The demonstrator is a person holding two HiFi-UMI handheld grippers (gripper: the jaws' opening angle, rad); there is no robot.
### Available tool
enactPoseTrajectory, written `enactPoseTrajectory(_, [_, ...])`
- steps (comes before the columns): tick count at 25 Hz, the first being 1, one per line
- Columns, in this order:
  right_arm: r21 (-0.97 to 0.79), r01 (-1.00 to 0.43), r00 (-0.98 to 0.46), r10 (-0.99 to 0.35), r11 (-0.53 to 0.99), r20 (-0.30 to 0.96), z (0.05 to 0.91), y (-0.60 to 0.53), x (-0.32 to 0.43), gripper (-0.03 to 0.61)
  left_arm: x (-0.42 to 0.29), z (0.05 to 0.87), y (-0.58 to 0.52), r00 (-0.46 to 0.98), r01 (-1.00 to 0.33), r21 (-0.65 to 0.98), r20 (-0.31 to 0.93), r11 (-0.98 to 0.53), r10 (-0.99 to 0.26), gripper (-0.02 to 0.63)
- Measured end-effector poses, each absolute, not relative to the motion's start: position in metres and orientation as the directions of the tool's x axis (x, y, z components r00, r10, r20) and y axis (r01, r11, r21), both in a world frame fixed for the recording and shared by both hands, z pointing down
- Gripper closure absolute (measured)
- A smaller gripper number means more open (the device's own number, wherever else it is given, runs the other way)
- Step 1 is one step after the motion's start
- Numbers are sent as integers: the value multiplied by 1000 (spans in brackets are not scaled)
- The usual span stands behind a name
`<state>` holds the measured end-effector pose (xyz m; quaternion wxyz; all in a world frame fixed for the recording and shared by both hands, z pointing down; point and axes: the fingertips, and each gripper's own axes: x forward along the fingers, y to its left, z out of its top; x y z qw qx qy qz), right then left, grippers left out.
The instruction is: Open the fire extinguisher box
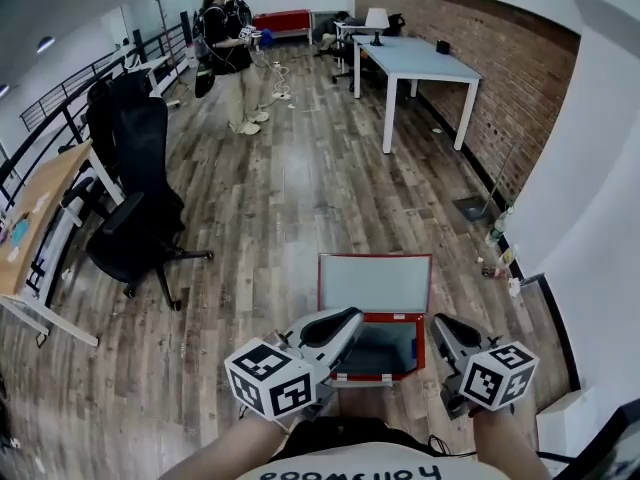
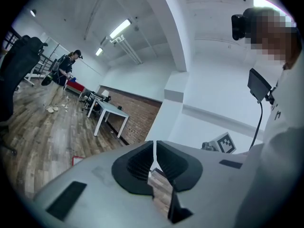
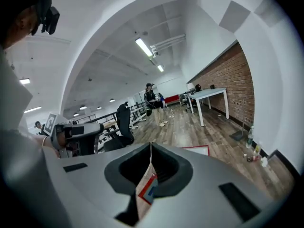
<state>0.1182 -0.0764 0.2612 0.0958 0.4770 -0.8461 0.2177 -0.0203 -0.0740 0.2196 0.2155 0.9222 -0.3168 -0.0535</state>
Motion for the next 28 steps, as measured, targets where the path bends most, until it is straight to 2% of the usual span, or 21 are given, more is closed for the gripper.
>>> enactPoseTrajectory(4, [-192, -866, -497, -748, 462, 440, 277, -82, 130, 568, -24, 237, -90, 744, -626, 412, 62, -662, -665, 589])
enactPoseTrajectory(8, [-268, -827, -562, -704, 494, 434, 282, -79, 134, 568, -26, 242, -97, 695, -661, 452, 68, -599, -716, 589])
enactPoseTrajectory(18, [-208, -822, -560, -692, 529, 455, 285, -94, 141, 569, -16, 245, -99, 675, -699, 419, 117, -580, -729, 589])
enactPoseTrajectory(28, [-222, -819, -566, -680, 529, 467, 294, -103, 137, 569, -24, 247, -102, 662, -711, 418, 126, -565, -739, 589])
